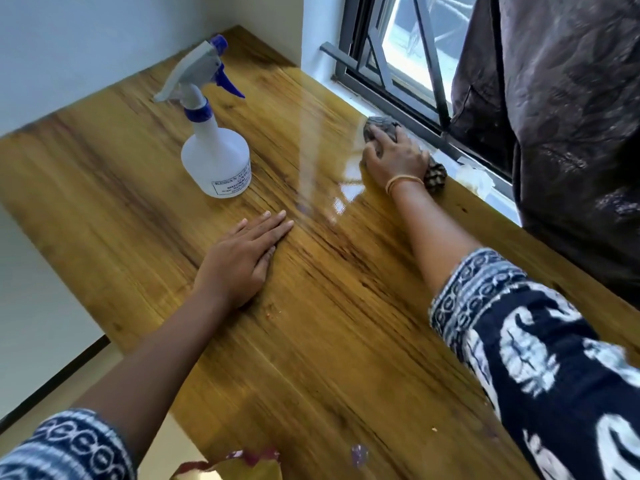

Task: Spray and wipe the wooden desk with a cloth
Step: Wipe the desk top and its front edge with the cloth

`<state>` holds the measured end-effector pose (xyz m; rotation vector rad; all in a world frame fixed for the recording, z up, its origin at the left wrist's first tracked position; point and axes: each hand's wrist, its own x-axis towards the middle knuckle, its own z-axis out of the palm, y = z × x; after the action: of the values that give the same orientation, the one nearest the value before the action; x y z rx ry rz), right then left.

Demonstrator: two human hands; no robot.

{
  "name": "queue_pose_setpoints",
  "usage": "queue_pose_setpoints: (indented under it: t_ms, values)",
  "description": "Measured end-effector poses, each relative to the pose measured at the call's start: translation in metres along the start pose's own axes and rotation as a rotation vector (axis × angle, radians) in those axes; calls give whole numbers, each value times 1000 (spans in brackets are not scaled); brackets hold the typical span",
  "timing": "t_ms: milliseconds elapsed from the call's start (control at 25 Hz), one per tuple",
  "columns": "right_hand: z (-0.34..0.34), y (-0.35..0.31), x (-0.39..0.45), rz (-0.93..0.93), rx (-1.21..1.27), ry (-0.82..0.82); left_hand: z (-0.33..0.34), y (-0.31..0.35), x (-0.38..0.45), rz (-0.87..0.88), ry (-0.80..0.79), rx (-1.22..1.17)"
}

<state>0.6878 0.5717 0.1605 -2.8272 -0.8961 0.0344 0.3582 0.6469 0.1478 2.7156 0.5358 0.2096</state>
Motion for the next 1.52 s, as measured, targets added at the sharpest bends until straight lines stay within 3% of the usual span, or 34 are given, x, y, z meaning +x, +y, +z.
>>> queue_pose_setpoints:
  t_ms: [120, 280, 400, 480, 640, 720, 920, 1040, 1120, 1160, 1280, 1400, 1440, 1520]
  values:
    - [-3, -19, -30, -119, 0, -23, 0, -1, 1, 6, 9, -20]
    - [3, -16, -166, -499, 3, -57, 1, -1, 0, 5, 0, -8]
    - [-9, 17, -184, -786, 13, -151, -3, 3, 1, 14, -29, 7]
    - [-14, 53, -148, -624, 3, -88, -6, 5, -5, 18, -58, 46]
    - [-18, 79, -106, 13, -11, 28, -18, -13, -49, -65, 6, 60]
    - [-16, 34, -126, 20, -6, -23, -26, -33, -79, -119, 32, 71]
    - [3, -80, -268, -618, 71, -136, -29, -53, -130, -244, 65, 81]
    - [7, -94, -347, -1060, 18, -246, -27, -52, -129, -272, 147, 42]
    - [2, -82, -325, -1153, 14, -230, -28, -52, -129, -290, 165, 14]
    - [2, -72, -300, -1069, 35, -206, -29, -52, -129, -293, 172, 2]
    - [-4, -20, -202, -555, 28, -51, -29, -52, -130, -297, 184, -18]
    - [-15, 3, -147, -163, 3, -76, -28, -53, -129, -301, 199, -23]
    - [-14, -8, -149, -125, 5, -86, -28, -53, -129, -302, 203, -26]
    - [-11, -47, -185, -235, 27, -76, -27, -55, -129, -296, 204, -25]
